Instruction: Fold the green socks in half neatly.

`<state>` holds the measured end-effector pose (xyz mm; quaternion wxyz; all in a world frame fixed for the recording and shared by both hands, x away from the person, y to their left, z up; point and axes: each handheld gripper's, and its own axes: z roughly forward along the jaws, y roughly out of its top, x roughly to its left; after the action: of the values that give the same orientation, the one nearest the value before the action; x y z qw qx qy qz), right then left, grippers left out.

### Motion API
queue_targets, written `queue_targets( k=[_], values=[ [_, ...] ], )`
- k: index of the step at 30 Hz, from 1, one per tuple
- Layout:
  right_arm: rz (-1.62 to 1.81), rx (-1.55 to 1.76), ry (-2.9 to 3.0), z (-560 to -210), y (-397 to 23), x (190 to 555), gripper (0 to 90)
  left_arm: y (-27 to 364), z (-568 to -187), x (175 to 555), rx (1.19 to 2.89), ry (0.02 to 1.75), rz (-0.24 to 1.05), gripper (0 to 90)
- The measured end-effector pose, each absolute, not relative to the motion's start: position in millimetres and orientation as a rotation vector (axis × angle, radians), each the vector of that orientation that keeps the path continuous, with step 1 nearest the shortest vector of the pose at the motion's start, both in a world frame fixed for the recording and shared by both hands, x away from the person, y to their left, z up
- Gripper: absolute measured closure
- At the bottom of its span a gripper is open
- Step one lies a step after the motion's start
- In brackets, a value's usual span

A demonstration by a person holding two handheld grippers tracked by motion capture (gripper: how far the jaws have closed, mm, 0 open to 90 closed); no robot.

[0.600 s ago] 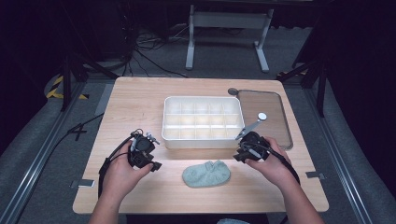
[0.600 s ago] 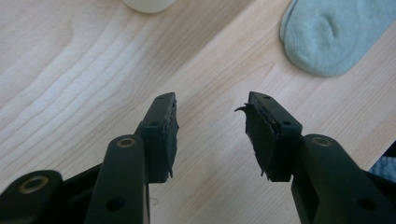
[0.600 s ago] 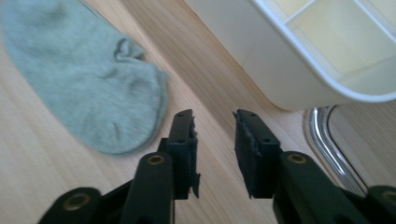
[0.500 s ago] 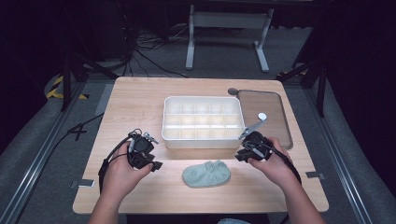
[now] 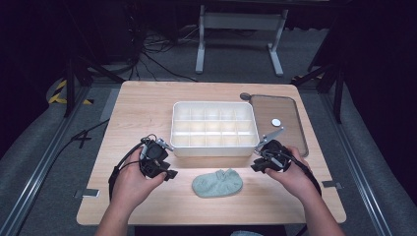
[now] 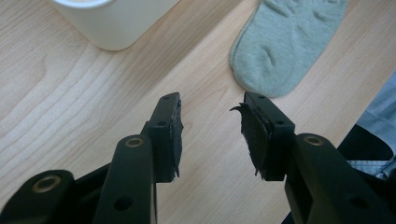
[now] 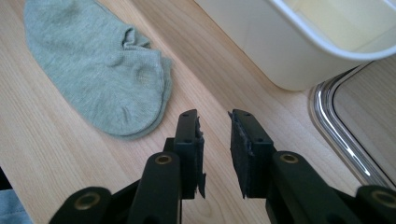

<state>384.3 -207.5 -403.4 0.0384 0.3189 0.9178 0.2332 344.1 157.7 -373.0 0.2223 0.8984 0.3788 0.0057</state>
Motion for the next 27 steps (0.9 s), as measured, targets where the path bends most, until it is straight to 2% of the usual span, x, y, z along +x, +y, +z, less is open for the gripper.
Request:
queue_targets(
  k=[4,8,18,22,25,27],
  values=[
    [0.714,0.981,2.823,-403.6,-207.4,383.1,72.1,152.7,-371.5,343.0,2.482,1.026,0.011,59.1],
    [0.722,0.959,2.837,-403.0,-205.0,380.3,71.0,143.3,-372.5,341.3,2.433,0.989,-0.051,58.8],
    [0.73,0.947,2.838,-404.3,-201.9,373.9,69.4,117.9,-391.0,342.4,2.4,0.999,-0.065,61.3],
    [0.733,0.961,2.845,-407.7,-199.5,369.4,70.3,111.5,-406.5,347.9,2.37,1.05,-0.213,58.2],
    [0.746,0.978,2.851,-410.9,-199.7,366.9,72.1,109.7,-416.9,351.2,2.408,1.079,-0.118,58.2],
    [0.742,0.984,2.851,-413.5,-199.4,365.7,73.1,109.2,-421.5,352.5,2.42,1.087,-0.116,58.2]
  ],
)
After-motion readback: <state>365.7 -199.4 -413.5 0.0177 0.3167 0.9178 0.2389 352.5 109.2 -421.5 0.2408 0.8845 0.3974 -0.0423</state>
